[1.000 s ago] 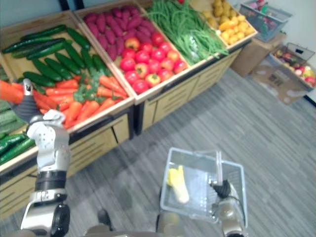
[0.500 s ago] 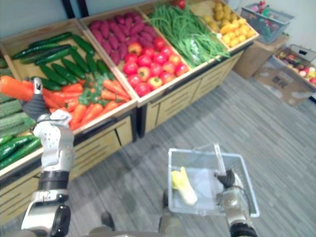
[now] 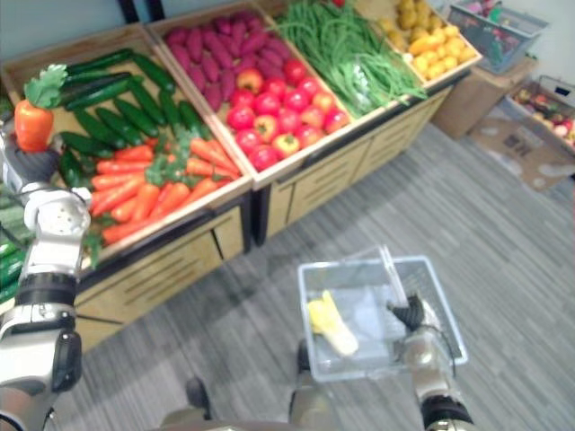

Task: Pick vegetable in the basket

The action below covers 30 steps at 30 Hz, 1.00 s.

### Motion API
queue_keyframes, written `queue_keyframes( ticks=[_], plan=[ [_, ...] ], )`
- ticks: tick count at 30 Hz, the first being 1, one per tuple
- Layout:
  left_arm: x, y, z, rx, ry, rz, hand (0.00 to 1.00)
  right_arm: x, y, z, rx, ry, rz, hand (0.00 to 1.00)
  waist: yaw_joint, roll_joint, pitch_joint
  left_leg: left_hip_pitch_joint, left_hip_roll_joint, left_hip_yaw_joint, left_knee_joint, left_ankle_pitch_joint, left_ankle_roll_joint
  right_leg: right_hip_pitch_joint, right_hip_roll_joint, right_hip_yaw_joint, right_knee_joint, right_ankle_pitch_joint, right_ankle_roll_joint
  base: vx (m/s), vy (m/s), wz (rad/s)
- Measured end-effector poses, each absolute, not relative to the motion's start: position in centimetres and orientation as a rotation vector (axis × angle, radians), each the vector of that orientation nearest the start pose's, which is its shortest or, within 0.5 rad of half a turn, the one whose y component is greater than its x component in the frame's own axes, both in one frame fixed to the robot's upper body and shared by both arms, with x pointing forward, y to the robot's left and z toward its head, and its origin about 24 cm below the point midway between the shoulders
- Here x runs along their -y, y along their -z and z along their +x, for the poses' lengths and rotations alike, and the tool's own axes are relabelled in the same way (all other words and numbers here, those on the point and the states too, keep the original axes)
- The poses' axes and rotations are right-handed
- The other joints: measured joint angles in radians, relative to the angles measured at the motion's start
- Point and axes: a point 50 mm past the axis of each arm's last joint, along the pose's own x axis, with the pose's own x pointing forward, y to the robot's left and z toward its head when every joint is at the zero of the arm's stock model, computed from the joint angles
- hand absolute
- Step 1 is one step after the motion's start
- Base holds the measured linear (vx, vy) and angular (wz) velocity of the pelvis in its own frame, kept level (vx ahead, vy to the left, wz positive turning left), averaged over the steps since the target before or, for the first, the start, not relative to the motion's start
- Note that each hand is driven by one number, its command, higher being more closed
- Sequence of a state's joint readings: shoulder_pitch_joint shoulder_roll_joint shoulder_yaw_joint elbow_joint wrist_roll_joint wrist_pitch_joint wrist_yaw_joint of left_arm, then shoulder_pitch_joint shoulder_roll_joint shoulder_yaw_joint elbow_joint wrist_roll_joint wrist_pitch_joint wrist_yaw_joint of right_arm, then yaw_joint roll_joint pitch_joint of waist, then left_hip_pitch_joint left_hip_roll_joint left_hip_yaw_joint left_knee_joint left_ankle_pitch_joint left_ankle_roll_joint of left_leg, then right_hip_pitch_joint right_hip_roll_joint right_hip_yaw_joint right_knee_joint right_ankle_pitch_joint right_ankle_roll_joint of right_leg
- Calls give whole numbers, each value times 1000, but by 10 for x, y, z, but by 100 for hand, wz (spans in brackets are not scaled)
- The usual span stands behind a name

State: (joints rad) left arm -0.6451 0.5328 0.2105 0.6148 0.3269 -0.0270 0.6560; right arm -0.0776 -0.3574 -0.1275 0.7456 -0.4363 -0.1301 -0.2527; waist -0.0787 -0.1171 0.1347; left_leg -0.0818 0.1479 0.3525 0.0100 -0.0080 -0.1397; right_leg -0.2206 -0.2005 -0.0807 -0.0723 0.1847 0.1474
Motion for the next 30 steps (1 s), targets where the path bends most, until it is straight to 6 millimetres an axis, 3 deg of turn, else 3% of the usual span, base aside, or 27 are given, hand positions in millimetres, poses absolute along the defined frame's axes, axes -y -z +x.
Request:
queue_keyframes(
  ticks=[6, 11, 16, 18, 22, 25, 30],
  plan=[
    [-319, -165, 333, 265, -944, 658, 100, 287, 51, 219, -459, 276, -780, 100, -1, -8, 4, 4, 2, 21, -1, -1, -1, 1, 5, 17, -23, 16, -8, -16, 16, -9],
    [-314, -172, 336, 296, -939, 614, 100, 287, 52, 218, -461, 275, -781, 100, -2, -11, 8, 22, 4, 26, -6, -2, -3, 17, 9, 21, -32, 19, -9, -6, 6, -3],
    [-269, -209, 335, 546, -845, 350, 100, 283, 44, 224, -416, 267, -782, 100, -1, -17, 11, 25, 1, 24, -7, -2, -3, 20, 6, 18, -31, 19, -9, 0, 0, 0],
    [-249, -217, 334, 610, -782, 256, 100, 282, 43, 225, -414, 259, -781, 100, -2, -17, 11, 37, 2, 22, -9, -3, -4, 34, 7, 15, -32, 19, -9, 0, 0, 0],
    [-232, -224, 331, 683, -724, 217, 100, 279, 43, 227, -409, 233, -805, 100, -1, -17, 11, 43, 2, 21, -8, -4, -4, 40, 7, 15, -32, 19, -9, -21, 6, 0],
    [-235, -220, 334, 666, -734, 282, 100, 273, 45, 228, -407, 194, -818, 100, -1, -16, 10, 50, 3, 19, -8, -3, -4, 47, 7, 11, -32, 19, -8, -38, 6, 1],
    [-268, -200, 344, 500, -812, 496, 100, 266, 46, 230, -396, 156, -828, 100, -1, -15, 10, 49, 0, 15, -10, -2, -4, 48, 4, 9, -32, 19, -8, -20, 6, 2]
  ],
)
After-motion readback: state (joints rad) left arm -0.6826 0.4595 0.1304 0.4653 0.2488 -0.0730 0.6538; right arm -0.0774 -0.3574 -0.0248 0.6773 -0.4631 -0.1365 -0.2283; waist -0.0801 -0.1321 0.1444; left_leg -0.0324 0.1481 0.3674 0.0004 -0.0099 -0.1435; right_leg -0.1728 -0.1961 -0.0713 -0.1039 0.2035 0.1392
